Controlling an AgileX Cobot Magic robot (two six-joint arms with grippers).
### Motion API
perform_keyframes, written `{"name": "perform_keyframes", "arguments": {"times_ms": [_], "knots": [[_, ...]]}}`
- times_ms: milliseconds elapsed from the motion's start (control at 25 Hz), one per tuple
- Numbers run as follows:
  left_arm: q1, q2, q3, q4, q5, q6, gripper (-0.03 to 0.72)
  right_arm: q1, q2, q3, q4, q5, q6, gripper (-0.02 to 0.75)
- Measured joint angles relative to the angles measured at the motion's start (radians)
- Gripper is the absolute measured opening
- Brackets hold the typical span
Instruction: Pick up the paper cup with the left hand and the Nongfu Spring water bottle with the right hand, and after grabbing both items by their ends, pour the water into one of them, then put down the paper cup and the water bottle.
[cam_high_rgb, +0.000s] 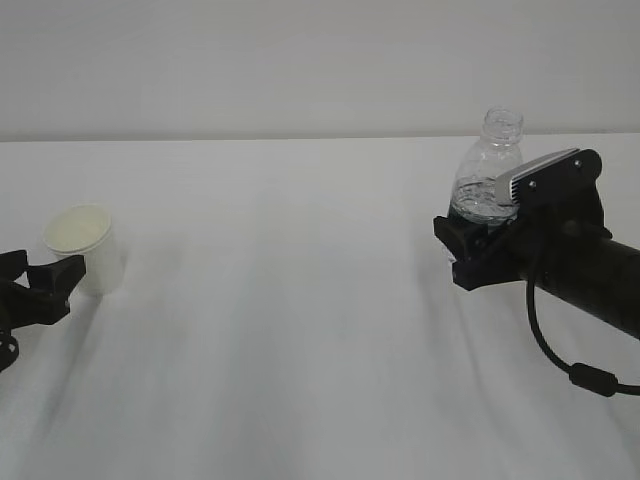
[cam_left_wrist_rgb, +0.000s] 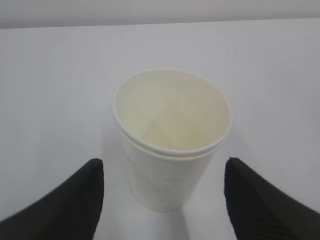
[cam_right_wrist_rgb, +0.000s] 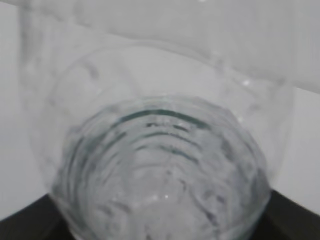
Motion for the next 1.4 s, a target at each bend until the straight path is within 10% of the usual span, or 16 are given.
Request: {"name": "perform_keyframes", "arguments": {"times_ms": [1400], "knots": [[0.0,0.184,-0.186,0.037,0.01,-0.033,0.538,0.0,-0.064,0.0,-0.021,0.041,0.004,0.502]]}}
